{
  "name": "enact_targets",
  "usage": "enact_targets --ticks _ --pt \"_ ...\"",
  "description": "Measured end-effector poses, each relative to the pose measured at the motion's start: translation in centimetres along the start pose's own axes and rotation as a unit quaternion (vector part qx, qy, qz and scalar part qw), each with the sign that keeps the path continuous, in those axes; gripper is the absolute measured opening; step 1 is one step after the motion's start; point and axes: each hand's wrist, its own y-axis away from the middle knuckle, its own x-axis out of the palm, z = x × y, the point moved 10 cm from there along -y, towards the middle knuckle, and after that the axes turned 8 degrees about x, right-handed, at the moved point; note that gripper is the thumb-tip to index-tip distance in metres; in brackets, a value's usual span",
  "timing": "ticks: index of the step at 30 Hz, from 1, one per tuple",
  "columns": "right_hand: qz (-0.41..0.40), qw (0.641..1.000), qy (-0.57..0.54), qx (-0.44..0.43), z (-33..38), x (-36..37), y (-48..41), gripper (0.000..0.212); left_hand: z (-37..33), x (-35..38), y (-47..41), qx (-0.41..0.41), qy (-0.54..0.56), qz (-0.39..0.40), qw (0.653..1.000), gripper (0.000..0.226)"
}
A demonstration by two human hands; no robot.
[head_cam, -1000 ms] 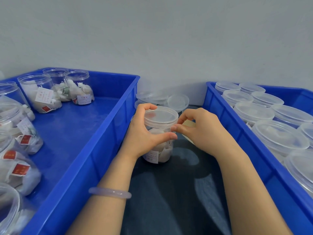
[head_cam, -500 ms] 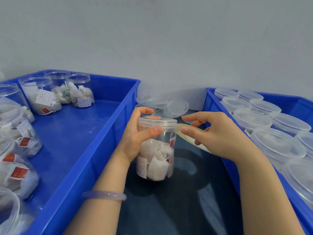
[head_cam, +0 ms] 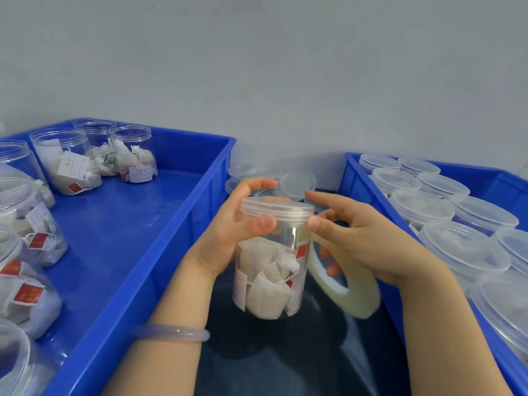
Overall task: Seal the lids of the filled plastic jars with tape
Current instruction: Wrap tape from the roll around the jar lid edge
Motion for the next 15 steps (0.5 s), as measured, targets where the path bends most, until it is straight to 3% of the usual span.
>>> enact_targets --ticks 2,7,12,15 --pt "0.023 0.998 -0.056 -0.007 0.0 0.4 -0.1 0.075 0.1 0.2 -0.2 -0.004 0.019 -0.002 1.000 0.100" --pt "0.038 0.998 -0.037 -0.030 0.3 0.5 -0.1 0.075 0.9 0.5 -0.4 -0.028 0.046 0.004 0.999 0.109" --pt "-0.004 0.998 -0.053 -0.030 0.3 -0.4 -0.1 0.074 0.5 -1.3 -0.8 -0.001 -0.016 -0.082 0.997 0.104" --pt "-0.044 0.997 -0.056 -0.033 0.5 -1.0 -0.1 0.069 -0.3 -1.1 -0.8 -0.005 -0.084 -0.056 0.995 0.100"
